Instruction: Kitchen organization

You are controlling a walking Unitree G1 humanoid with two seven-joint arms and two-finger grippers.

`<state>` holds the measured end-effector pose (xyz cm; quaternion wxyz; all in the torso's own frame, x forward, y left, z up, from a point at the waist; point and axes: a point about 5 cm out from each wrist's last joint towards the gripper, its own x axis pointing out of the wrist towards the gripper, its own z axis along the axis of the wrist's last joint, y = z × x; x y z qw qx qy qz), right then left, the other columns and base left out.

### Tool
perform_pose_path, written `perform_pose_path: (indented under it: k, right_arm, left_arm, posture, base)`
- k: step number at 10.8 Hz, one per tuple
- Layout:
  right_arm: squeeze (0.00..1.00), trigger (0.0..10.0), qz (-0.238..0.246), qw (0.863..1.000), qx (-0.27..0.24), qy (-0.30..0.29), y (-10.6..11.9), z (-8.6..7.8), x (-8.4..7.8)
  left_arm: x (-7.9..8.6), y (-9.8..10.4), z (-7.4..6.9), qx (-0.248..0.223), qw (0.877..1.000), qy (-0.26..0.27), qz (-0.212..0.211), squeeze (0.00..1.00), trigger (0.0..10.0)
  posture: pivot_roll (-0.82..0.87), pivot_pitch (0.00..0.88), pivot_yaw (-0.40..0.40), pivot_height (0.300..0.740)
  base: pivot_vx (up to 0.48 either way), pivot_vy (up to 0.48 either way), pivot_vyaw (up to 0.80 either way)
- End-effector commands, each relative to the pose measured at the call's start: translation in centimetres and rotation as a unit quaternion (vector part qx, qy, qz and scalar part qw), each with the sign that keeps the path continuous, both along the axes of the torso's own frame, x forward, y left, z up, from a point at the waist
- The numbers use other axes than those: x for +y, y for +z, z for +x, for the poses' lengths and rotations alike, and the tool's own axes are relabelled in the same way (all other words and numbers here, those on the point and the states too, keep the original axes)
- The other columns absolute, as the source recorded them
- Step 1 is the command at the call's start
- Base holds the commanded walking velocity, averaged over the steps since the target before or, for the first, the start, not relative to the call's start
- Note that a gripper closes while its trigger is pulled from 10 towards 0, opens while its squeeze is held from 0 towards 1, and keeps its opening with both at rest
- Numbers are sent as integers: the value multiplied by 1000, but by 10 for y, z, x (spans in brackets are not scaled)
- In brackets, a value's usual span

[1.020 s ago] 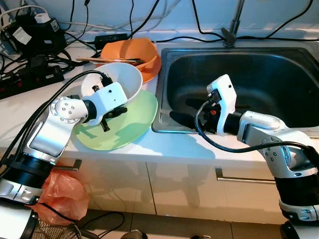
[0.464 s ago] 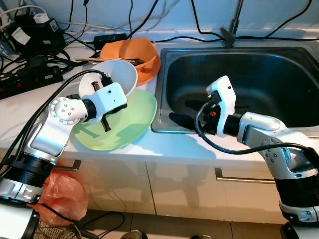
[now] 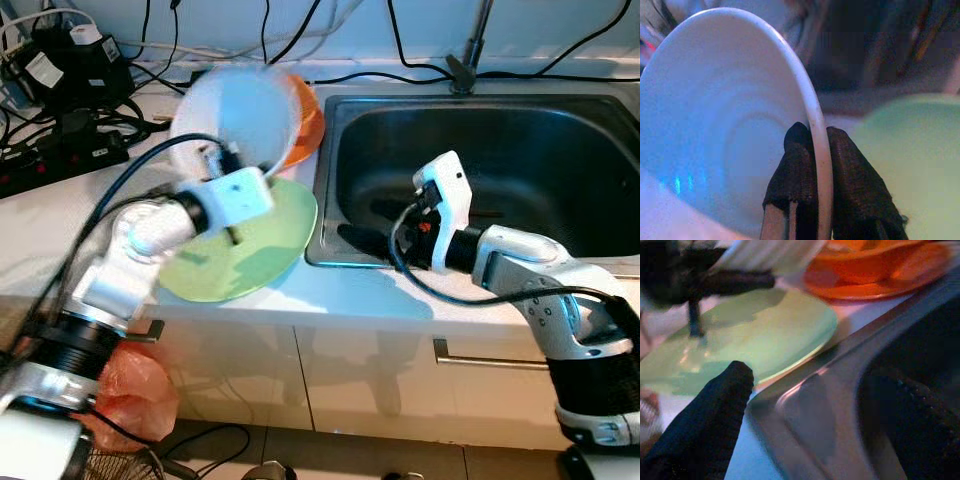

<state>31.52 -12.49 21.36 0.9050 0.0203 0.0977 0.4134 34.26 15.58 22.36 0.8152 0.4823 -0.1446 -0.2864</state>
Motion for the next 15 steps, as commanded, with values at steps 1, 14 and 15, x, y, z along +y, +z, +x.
perform_pose_path:
  k: [1,14,15]
  right_arm:
    - [0,10000,18,1000,-10,-16,9,4,-3]
    - [0,10000,172,977,-28,-126,62,28,5]
    - [0,10000,185,975,-40,-115,67,25,5]
  left_arm:
    - [-4,5,-4,-41,999,-10,-1,0,0]
    - [-57,-39,15,-117,993,-25,6,0,0]
    - [-51,-34,20,-126,992,-4,0,0,0]
  posture:
    - [31,90,86,740]
    - [6,90,92,740]
    - [6,90,92,740]
  base:
    - [0,0,0]
    - [0,0,0]
    - [0,0,0]
